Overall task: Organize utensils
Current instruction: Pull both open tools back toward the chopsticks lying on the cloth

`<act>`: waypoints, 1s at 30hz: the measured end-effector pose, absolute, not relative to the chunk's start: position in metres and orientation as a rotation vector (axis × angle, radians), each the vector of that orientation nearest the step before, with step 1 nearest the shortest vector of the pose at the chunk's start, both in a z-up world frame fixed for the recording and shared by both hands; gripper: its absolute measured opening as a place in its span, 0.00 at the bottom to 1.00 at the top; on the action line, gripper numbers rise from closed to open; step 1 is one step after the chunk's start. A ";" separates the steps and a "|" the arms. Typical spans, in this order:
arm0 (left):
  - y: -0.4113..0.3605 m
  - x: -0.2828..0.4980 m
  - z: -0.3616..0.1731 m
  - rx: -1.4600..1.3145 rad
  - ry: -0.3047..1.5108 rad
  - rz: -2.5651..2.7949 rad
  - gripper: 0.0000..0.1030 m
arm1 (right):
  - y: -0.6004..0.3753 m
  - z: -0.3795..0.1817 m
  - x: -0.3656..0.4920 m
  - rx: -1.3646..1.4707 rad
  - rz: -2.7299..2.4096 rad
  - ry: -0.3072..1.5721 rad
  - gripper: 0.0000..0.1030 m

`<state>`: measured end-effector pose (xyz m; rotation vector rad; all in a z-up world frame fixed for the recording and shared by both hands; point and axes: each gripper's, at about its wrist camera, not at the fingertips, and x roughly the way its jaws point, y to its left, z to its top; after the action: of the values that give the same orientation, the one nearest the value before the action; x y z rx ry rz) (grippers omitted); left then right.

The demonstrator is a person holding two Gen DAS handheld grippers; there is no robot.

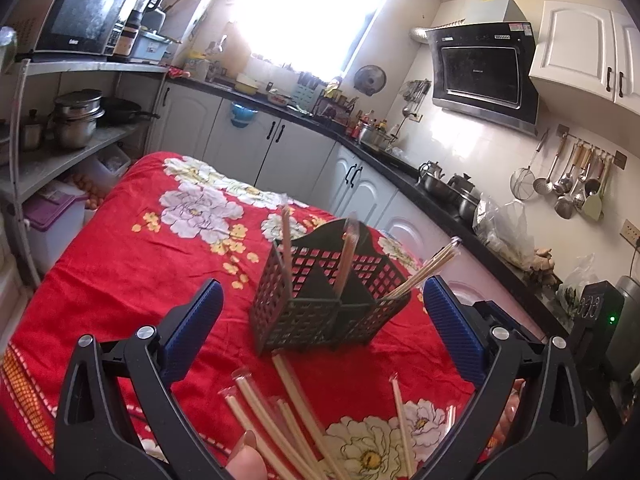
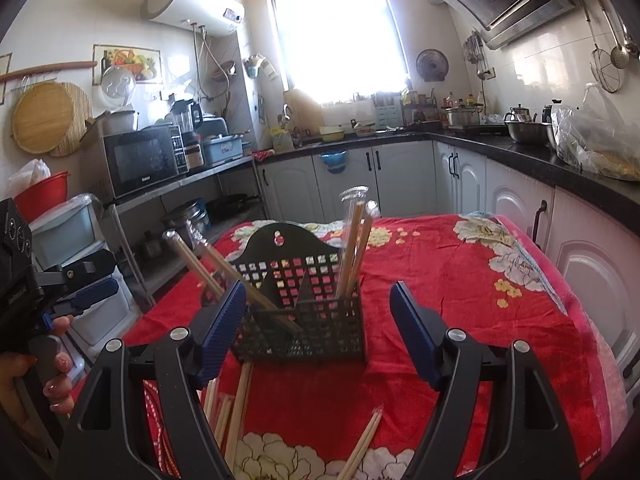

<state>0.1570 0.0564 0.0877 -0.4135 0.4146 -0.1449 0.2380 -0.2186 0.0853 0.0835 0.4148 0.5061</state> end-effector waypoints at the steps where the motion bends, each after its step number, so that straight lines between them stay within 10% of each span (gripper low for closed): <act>1: 0.057 0.157 0.086 -0.414 0.419 -0.142 0.90 | -0.218 0.084 0.237 0.080 0.508 0.420 0.70; 30: 0.053 0.157 0.023 -0.425 0.614 -0.153 0.90 | -0.231 0.033 0.212 0.061 0.475 0.608 0.70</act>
<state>0.1574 0.0529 0.0226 -0.4248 0.6142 -0.1525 0.2120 -0.2310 0.0335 0.0611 0.6078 0.4752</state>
